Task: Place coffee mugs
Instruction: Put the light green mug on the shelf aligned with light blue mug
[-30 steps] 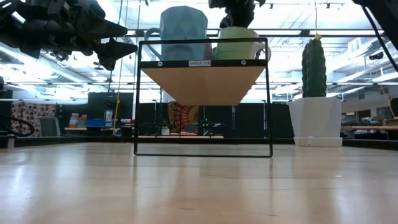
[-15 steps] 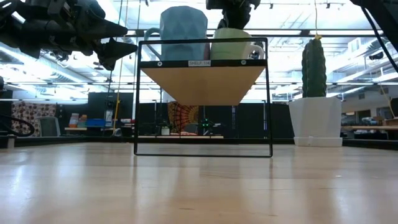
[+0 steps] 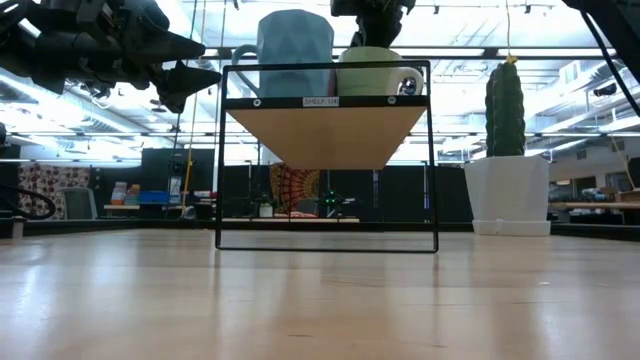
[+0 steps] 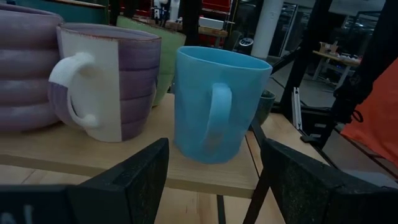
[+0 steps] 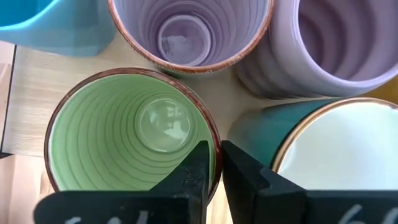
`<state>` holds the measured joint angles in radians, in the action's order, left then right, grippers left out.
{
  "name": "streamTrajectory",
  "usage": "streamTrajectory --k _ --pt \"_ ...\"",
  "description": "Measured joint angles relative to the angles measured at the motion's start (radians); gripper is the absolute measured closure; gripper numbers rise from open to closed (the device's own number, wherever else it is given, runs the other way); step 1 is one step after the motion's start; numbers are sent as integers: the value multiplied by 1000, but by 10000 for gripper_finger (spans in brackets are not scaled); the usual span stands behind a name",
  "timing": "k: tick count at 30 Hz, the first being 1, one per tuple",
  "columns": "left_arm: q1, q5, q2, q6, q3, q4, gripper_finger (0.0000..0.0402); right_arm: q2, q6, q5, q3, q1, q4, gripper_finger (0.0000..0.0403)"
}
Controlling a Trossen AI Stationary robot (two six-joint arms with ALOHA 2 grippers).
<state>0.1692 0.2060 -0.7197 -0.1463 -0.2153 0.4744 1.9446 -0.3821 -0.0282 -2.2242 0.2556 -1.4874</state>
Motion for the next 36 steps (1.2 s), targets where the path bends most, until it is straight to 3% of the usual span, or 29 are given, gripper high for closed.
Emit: streamTrajectory --k 36 --pt "0 0 0 0 0 0 139 -34 23 -22 1 -4 35 353"
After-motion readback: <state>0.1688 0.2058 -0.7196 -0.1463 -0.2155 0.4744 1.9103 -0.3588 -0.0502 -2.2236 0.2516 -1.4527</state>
